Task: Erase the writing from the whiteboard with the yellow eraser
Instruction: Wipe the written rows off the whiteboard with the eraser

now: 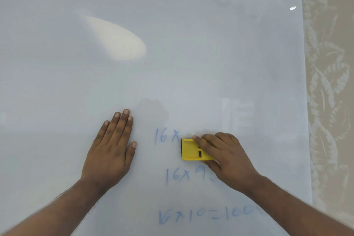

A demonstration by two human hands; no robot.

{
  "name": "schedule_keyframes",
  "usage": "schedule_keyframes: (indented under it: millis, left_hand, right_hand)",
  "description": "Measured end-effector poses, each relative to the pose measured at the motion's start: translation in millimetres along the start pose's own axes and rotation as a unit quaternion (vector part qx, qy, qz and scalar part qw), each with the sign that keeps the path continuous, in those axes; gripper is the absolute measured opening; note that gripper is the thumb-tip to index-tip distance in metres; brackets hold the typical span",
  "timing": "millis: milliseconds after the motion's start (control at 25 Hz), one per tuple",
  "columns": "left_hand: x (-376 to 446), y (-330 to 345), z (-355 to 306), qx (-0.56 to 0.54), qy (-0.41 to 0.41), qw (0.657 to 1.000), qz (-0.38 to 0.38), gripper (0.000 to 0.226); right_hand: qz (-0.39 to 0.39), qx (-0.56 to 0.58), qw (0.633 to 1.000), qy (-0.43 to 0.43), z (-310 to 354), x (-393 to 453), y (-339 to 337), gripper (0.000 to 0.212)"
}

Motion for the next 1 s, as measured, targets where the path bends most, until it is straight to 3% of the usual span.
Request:
schedule_keyframes:
  millis: [120,360,560,720,1000]
  left_hand:
    - [-6,0,0,0.000,-0.007,1.000,0.001,0.064]
    - [-12,1,-2,0.000,-0.021,1.000,-0.002,0.064]
    - [-18,1,0,-0.005,-0.015,1.000,-0.004,0.064]
    - [-26,1,2,-0.001,-0.017,1.000,-0.002,0.064]
    - [-33,2,-2,-0.002,-0.019,1.000,-0.007,0.064]
  right_hand:
    - [0.015,-0.022,1.000,0.000,-19,-9,-9,0.057]
    - [-0.041,0.005,0.996,0.085,-11,40,-8,0.057]
    - [-0.004,0.026,0.999,0.021,38,30,12,0.055]
    - [0.012,-0.009,0.999,-0.038,29,14,6,0.059]
    - [-0.059,0.015,0.994,0.087,24,68,4,0.057]
Point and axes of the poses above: each hand's wrist, its own x-axis towards the middle knuckle, its own y-axis out of the palm, z = x × y, the point moved 4 cm from there along x, towards the middle knuckle, and after that the axes turned 8 degrees about -z, right-handed, at the moved point
